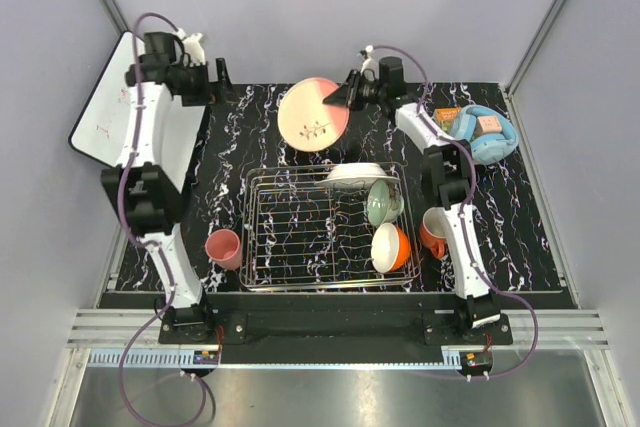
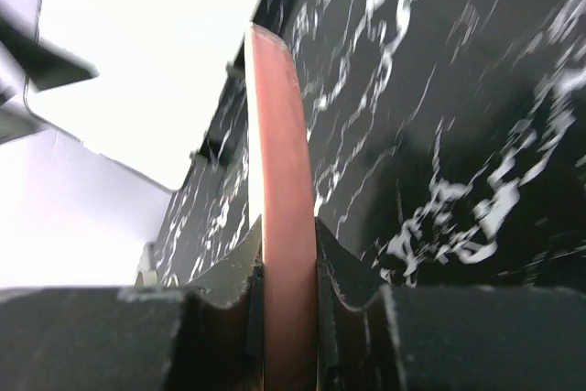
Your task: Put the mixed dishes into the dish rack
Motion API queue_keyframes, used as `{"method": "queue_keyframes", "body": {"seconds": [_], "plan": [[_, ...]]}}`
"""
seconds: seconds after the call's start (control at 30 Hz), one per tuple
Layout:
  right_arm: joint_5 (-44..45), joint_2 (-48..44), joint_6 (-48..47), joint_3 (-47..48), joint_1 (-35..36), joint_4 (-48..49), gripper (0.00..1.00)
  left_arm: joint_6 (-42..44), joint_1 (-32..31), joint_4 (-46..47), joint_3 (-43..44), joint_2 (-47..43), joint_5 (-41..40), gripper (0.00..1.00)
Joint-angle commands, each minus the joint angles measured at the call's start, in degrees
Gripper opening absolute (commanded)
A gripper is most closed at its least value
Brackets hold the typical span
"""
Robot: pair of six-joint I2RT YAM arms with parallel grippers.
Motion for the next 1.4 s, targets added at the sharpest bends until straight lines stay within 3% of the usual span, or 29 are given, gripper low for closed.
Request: {"method": "queue_keyframes", "body": {"seconds": [0.0,0.2,0.33,0.8,1.07,1.37], "plan": [[1.0,-10.6,-1.8,6.0,-2.8,0.4,0.00,4.8,-1.5,-5.0,-7.1,-9.9,7.4,0.99],[5.5,-24.5,-13.0,-0.2,-3.6,-7.6,0.00,10.1,-3.3,-9.2,-17.5,-13.8,7.5,0.99],[8.0,-38.7,-19.5,-6.8,-3.6,-10.5,0.00,13.7,-6.8,-10.1,-22.3,-15.0,4.0,0.99],[6.4,-81.3,-31.9,-41.7,-3.3,-14.5,0.00,21.9,-16.8,-11.5,-28.5,-20.2,-3.4,0.99],[6.0,-93.4,-43.9,-54.2,-3.2,-22.2,0.00,22.7,-17.5,-9.2,-24.1,-15.7,-10.8,0.99],[-0.2,-97.9,-54.9,-57.0,-1.6,-30.4,0.00,22.7,-20.0,-9.2,-21.8,-11.4,-13.9,0.99]]}}
